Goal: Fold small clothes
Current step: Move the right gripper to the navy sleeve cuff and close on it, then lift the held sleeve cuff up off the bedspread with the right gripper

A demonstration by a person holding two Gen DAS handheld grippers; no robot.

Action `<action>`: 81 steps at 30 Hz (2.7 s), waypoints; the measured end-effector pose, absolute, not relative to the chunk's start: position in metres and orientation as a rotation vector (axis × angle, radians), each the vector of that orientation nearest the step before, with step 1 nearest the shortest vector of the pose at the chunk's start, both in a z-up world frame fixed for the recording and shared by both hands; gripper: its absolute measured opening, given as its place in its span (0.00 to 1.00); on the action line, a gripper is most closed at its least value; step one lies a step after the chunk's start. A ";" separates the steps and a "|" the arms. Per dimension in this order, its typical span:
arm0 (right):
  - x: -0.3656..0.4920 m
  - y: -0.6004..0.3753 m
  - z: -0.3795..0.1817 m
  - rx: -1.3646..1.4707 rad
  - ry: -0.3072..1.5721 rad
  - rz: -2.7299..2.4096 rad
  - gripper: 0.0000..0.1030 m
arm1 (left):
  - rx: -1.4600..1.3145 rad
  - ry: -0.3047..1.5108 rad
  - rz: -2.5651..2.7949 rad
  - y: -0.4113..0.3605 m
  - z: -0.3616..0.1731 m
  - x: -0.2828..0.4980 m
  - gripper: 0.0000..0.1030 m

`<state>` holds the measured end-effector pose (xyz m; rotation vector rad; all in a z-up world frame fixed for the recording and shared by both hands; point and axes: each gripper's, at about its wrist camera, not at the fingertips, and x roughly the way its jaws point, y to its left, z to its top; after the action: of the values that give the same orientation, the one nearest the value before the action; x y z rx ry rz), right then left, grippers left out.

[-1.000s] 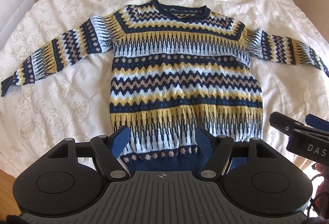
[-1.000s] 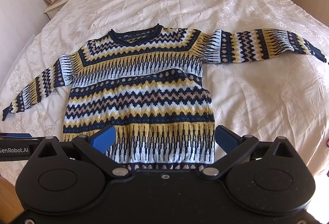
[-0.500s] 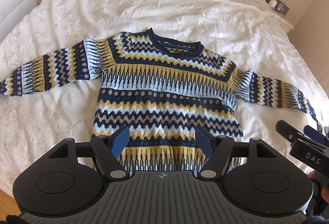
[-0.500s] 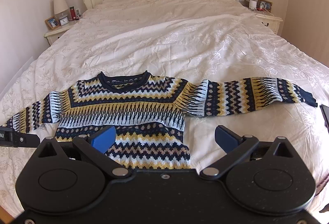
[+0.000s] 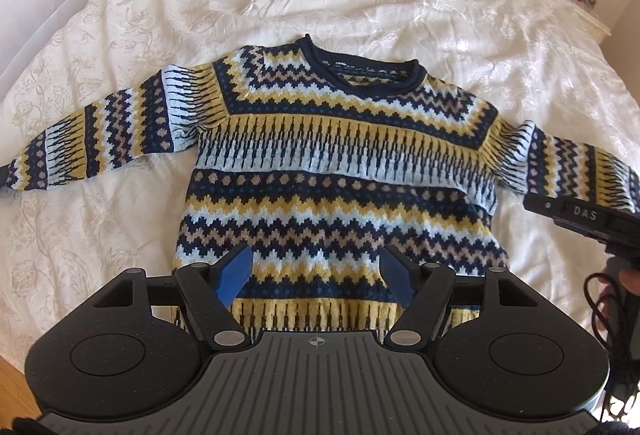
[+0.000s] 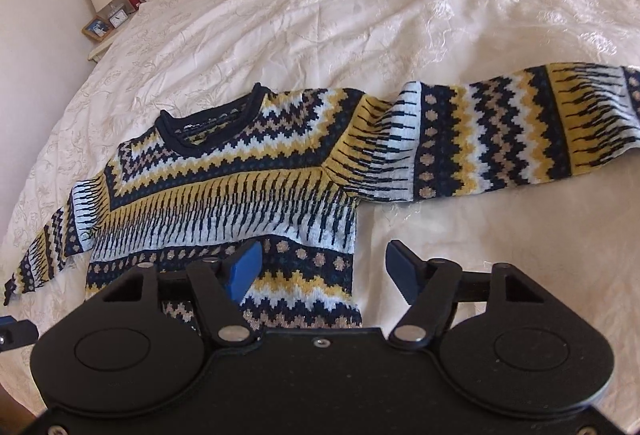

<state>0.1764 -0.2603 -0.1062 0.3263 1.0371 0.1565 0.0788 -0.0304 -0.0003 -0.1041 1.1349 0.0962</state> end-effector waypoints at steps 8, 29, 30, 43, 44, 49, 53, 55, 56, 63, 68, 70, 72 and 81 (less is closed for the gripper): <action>0.225 -0.261 -0.152 0.378 1.096 0.201 0.58 | -0.095 1.172 0.177 -0.041 -0.016 0.085 0.67; 0.258 -0.277 -0.182 0.361 1.127 0.128 0.23 | -0.109 1.222 0.245 -0.046 -0.031 0.094 0.67; 0.257 -0.280 -0.179 0.373 1.134 0.130 0.28 | -0.105 1.222 0.240 -0.048 -0.032 0.095 0.67; 0.214 -0.378 -0.084 0.346 1.058 0.115 0.56 | -0.092 1.218 0.147 -0.077 -0.035 0.115 0.67; 0.212 -0.392 -0.076 0.341 1.046 0.098 0.56 | -0.091 1.218 0.140 -0.080 -0.035 0.116 0.67; 0.206 -0.464 -0.052 0.340 1.011 -0.014 0.57 | -0.084 1.222 0.107 -0.095 -0.036 0.122 0.67; 0.204 -0.520 -0.049 0.320 1.017 -0.138 0.57 | -0.083 1.225 0.101 -0.103 -0.037 0.124 0.67; 0.205 -0.547 -0.054 0.328 1.039 -0.190 0.60 | -0.081 1.227 0.106 -0.105 -0.036 0.125 0.67; 0.205 -0.558 -0.057 0.334 1.051 -0.214 0.63 | -0.081 1.229 0.109 -0.106 -0.037 0.125 0.67; 0.207 -0.598 -0.094 0.420 1.125 -0.267 0.74 | -0.070 1.245 0.136 -0.111 -0.038 0.126 0.67; 0.212 -0.603 -0.114 0.449 1.141 -0.275 0.83 | -0.052 1.243 0.139 -0.114 -0.036 0.124 0.67; 0.211 -0.604 -0.115 0.466 1.121 -0.277 0.75 | -0.054 1.244 0.139 -0.113 -0.036 0.123 0.67; 0.209 -0.603 -0.110 0.467 1.102 -0.245 0.40 | -0.056 1.245 0.139 -0.110 -0.036 0.122 0.67; 0.216 -0.539 -0.053 0.417 0.975 -0.176 0.19 | -0.062 1.226 0.104 -0.091 -0.036 0.118 0.67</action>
<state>0.2158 -0.5392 -0.0531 0.4168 0.9752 -0.1756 0.1181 -0.0908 -0.0363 -0.0618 1.2263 0.1038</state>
